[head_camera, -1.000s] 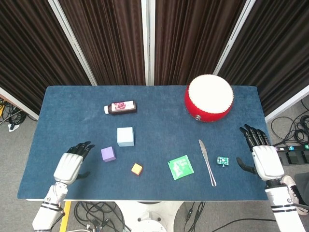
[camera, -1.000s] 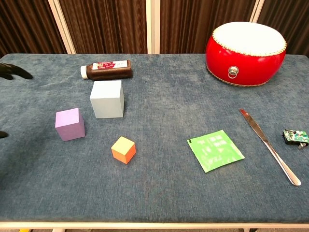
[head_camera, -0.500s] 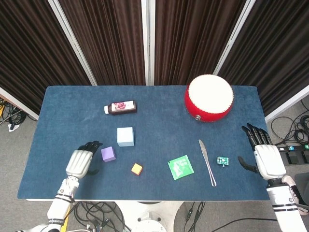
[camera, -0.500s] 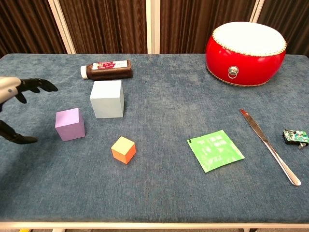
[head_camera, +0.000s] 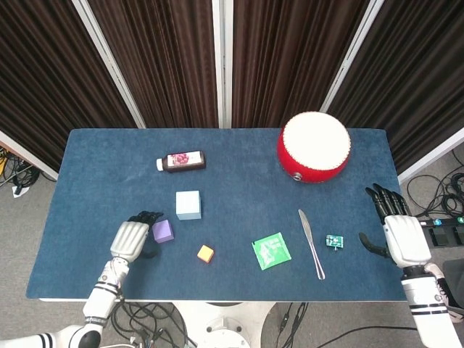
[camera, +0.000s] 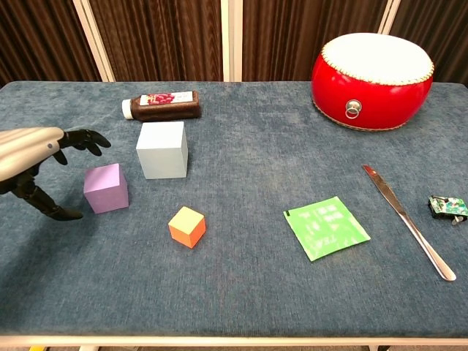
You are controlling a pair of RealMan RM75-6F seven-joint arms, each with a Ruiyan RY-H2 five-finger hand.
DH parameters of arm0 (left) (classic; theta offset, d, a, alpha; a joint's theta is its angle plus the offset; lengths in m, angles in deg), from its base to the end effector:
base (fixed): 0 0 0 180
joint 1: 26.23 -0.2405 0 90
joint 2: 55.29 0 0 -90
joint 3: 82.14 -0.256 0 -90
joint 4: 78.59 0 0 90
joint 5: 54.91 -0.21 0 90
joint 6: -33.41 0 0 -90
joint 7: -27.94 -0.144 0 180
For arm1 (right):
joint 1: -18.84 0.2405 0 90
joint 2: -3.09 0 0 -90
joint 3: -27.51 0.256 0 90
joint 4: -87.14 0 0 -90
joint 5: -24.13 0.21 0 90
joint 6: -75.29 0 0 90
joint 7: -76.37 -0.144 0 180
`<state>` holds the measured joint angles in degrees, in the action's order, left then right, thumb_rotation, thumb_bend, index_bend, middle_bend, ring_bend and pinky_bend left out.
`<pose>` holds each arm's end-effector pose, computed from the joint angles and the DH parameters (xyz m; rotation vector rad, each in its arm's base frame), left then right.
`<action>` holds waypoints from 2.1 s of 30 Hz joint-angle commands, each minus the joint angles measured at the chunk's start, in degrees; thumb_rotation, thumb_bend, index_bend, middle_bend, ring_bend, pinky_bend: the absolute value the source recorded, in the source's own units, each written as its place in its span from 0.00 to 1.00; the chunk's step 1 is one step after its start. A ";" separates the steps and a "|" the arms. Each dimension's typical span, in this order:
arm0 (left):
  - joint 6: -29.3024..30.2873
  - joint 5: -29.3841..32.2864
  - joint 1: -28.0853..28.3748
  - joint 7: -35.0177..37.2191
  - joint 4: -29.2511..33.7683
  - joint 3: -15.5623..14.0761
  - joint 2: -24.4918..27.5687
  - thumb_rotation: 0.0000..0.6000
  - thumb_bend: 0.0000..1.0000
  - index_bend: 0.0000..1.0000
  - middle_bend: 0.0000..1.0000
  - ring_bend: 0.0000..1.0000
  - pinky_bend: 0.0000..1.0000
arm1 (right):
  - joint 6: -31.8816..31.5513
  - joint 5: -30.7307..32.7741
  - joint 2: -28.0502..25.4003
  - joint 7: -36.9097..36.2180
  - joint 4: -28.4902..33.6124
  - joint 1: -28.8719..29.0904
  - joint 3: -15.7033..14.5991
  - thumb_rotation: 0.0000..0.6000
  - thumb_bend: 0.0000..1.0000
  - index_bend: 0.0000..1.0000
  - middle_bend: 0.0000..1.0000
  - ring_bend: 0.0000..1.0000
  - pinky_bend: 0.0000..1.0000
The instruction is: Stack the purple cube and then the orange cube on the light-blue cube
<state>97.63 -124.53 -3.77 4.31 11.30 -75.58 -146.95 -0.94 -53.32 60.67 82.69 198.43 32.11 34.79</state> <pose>-0.2138 0.2527 -0.0250 -1.6861 -1.1121 -0.8481 -0.2372 -0.2261 0.1602 1.4292 -1.0301 0.9963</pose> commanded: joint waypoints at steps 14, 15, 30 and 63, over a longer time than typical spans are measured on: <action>-1.76 4.07 2.58 1.79 -3.26 1.50 -2.97 1.00 0.17 0.25 0.41 0.21 0.29 | 0.18 0.90 -0.14 -0.42 -0.25 0.12 0.40 1.00 0.22 0.00 0.00 0.00 0.00; -1.61 4.17 2.67 1.90 -3.49 1.58 -3.17 1.00 0.18 0.25 0.43 0.21 0.29 | 0.20 0.97 -0.16 -0.44 -0.25 0.12 0.42 1.00 0.22 0.00 0.00 0.00 0.00; 2.17 4.68 2.73 1.85 -6.11 2.22 -5.91 1.00 0.25 0.33 0.55 0.29 0.35 | 0.38 1.45 -0.09 -0.19 -0.24 0.29 0.56 1.00 0.22 0.00 0.00 0.00 0.00; -8.22 8.08 13.13 1.96 5.78 9.24 10.60 1.00 0.26 0.35 0.58 0.31 0.36 | -0.73 0.21 1.15 -0.22 -1.65 0.26 0.72 1.00 0.22 0.00 0.01 0.00 0.00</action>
<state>90.17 -117.27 8.31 6.42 17.06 -66.96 -136.48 -1.71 -53.15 61.81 82.47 196.81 32.34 35.48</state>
